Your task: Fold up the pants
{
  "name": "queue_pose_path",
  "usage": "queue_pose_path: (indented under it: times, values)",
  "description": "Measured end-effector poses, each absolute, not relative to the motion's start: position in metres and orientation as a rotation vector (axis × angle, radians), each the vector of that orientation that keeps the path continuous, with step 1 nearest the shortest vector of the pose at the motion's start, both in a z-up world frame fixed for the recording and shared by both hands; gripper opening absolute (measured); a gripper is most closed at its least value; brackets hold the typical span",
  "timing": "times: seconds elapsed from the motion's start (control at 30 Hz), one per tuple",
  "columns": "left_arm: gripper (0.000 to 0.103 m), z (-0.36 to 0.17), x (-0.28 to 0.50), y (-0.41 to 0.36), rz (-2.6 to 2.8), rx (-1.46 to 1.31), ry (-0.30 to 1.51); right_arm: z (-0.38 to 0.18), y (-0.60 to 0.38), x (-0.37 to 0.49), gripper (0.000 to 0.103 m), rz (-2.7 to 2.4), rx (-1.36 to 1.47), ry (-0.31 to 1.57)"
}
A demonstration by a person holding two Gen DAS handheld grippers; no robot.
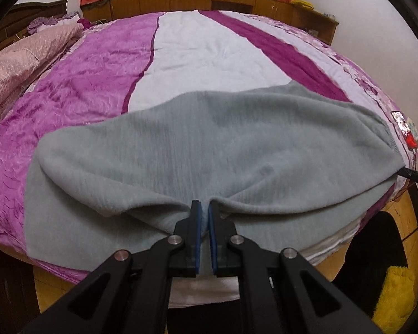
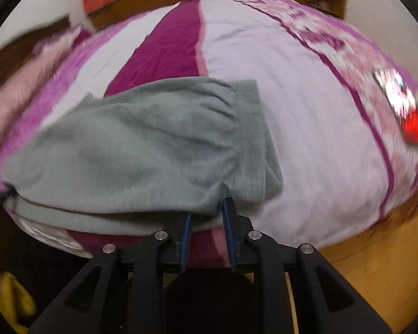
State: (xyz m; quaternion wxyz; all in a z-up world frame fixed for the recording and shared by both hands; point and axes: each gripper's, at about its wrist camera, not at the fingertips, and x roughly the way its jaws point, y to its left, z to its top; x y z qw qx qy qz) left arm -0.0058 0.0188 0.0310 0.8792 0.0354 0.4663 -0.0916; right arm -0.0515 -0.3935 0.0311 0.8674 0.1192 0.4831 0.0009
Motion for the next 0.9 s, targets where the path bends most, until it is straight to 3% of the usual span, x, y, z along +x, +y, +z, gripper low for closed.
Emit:
queue_pose_path:
  times: [0.07,0.27,0.7,0.73,0.8,0.83,0.9]
  values:
    - [0.006,0.028,-0.006,0.018,-0.187,0.074,0.969,0.032,-0.407,-0.065,0.027,-0.030,0.368,0.981]
    - [0.006,0.027,-0.007,0.013,-0.184,0.118,0.956,0.036,-0.441,-0.088,0.037,-0.017,0.694,0.850]
    - [0.005,0.042,-0.009,0.021,-0.189,0.060,0.947,0.002,-0.450,-0.040,0.040,-0.074,0.868,0.954]
    - [0.005,0.045,-0.011,0.022,-0.192,0.051,0.942,0.003,-0.451,-0.039,0.039,-0.075,0.881,0.959]
    - [0.005,0.054,-0.015,0.023,-0.197,0.042,0.923,0.007,-0.452,-0.037,0.027,-0.075,0.873,0.959]
    - [0.005,0.058,-0.016,0.022,-0.198,0.042,0.915,0.010,-0.453,-0.039,0.016,-0.067,0.861,0.948]
    - [0.005,0.063,-0.020,0.020,-0.199,0.046,0.903,0.020,-0.455,-0.040,0.012,-0.053,0.848,0.909]
